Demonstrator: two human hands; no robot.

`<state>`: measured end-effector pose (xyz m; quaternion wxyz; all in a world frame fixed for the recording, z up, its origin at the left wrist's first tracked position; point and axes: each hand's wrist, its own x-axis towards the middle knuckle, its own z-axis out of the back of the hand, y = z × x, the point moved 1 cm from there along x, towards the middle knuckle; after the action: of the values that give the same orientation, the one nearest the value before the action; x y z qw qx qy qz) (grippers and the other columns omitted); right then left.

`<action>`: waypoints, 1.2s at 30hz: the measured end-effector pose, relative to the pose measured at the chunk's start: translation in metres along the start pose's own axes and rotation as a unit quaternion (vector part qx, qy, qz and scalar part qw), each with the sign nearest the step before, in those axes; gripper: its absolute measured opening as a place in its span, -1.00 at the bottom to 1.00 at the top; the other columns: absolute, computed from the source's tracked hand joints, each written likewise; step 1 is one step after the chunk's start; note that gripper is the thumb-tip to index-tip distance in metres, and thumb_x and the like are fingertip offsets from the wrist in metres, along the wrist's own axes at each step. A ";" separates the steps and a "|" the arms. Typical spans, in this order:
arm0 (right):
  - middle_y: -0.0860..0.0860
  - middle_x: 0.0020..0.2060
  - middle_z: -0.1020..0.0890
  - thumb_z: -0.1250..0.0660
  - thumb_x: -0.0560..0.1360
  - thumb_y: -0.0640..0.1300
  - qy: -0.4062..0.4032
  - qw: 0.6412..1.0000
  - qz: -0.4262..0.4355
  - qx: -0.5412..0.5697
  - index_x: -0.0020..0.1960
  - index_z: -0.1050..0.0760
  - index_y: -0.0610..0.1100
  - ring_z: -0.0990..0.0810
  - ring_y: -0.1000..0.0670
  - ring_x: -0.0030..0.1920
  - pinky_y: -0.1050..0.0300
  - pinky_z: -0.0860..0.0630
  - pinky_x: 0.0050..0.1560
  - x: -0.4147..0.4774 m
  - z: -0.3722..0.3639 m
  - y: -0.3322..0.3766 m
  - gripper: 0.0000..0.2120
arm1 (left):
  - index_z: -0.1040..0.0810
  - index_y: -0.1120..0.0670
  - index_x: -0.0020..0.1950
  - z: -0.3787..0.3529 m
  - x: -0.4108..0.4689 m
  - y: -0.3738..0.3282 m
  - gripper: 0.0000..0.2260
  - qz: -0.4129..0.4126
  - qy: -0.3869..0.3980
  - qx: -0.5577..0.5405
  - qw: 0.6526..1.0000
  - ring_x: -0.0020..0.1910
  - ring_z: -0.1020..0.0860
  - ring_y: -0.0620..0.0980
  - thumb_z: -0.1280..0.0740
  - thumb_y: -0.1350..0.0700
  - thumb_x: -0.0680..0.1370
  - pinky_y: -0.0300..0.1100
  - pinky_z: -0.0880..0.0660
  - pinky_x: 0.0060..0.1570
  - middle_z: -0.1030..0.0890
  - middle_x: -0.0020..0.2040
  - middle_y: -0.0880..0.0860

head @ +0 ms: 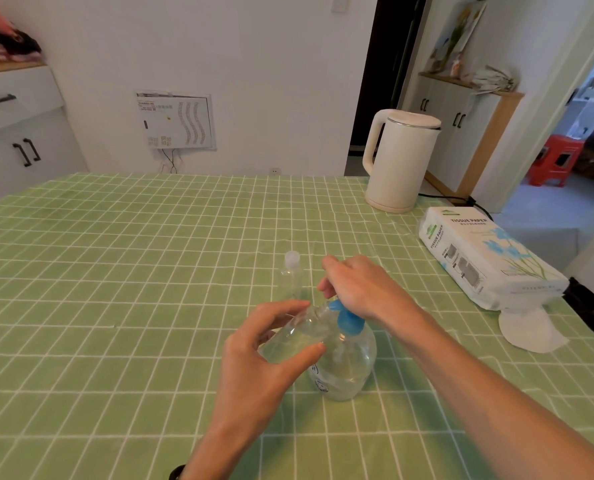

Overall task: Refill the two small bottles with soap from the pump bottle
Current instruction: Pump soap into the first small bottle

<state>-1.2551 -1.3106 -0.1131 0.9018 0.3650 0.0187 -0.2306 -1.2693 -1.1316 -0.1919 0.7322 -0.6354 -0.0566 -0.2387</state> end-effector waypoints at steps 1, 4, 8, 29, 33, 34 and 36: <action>-0.12 0.05 -0.78 -0.07 0.66 0.15 0.003 1.000 0.000 -0.002 0.10 -0.71 -0.23 -0.72 -0.18 0.14 -0.20 -0.58 0.32 0.000 0.001 0.000 -0.43 | -0.67 -0.26 0.16 0.000 0.000 0.000 -0.58 0.000 0.000 0.001 1.000 0.19 -0.69 -0.09 -0.62 -0.03 0.34 -0.03 -0.56 0.26 -0.74 0.13 -0.19; -0.05 0.00 -0.78 -0.07 0.68 0.15 0.022 1.000 0.002 0.007 0.03 -0.71 -0.16 -0.72 -0.10 0.10 -0.15 -0.56 0.33 0.002 0.006 0.002 -0.47 | -0.68 -0.24 0.15 0.001 0.000 0.001 -0.58 0.003 -0.005 0.000 1.000 0.19 -0.70 -0.06 -0.63 0.01 0.34 0.02 -0.56 0.28 -0.75 0.13 -0.17; -0.01 -0.05 -0.78 -0.07 0.69 0.13 0.031 0.999 0.009 0.018 -0.01 -0.72 -0.13 -0.72 -0.05 0.07 -0.10 -0.56 0.33 0.002 0.006 0.003 -0.48 | -0.68 -0.25 0.15 0.003 0.000 0.001 -0.59 -0.001 -0.009 -0.005 1.000 0.19 -0.70 -0.06 -0.62 -0.03 0.34 -0.01 -0.56 0.27 -0.75 0.13 -0.18; -0.12 0.06 -0.78 -0.06 0.68 0.15 -0.001 1.000 0.013 -0.006 0.11 -0.71 -0.22 -0.72 -0.15 0.13 -0.16 -0.58 0.31 0.001 0.006 0.003 -0.43 | -0.68 -0.24 0.16 0.002 0.001 0.001 -0.58 0.005 -0.009 0.006 1.000 0.19 -0.69 -0.06 -0.64 0.04 0.35 0.07 -0.58 0.28 -0.75 0.13 -0.18; -0.03 -0.01 -0.78 -0.11 0.67 0.10 0.003 1.000 0.000 0.020 0.00 -0.72 -0.13 -0.72 -0.09 0.09 -0.15 -0.56 0.33 0.000 0.000 -0.001 -0.52 | -0.68 -0.22 0.16 0.002 0.002 0.001 -0.59 0.010 -0.007 0.006 1.000 0.18 -0.70 -0.06 -0.64 0.04 0.35 0.09 -0.57 0.28 -0.75 0.12 -0.18; -0.07 0.00 -0.78 -0.12 0.67 0.09 0.001 1.000 -0.002 0.020 0.03 -0.73 -0.17 -0.73 -0.13 0.10 -0.17 -0.57 0.33 0.000 -0.001 -0.001 -0.52 | -0.68 -0.21 0.16 0.002 0.002 0.002 -0.59 0.011 -0.006 0.008 1.000 0.18 -0.70 -0.06 -0.64 0.04 0.35 0.10 -0.58 0.28 -0.75 0.12 -0.18; -0.15 0.04 -0.78 -0.12 0.66 0.09 0.003 1.000 -0.007 0.020 0.09 -0.72 -0.25 -0.73 -0.20 0.14 -0.21 -0.58 0.32 0.000 -0.004 -0.002 -0.49 | -0.68 -0.21 0.16 0.001 0.002 0.002 -0.58 0.010 -0.005 0.009 1.000 0.18 -0.70 -0.05 -0.63 0.04 0.35 0.11 -0.57 0.28 -0.75 0.11 -0.18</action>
<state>-1.2557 -1.3092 -0.1176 0.8926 0.3835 0.0189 -0.2362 -1.2667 -1.1306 -0.1926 0.7402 -0.6303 -0.0559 -0.2274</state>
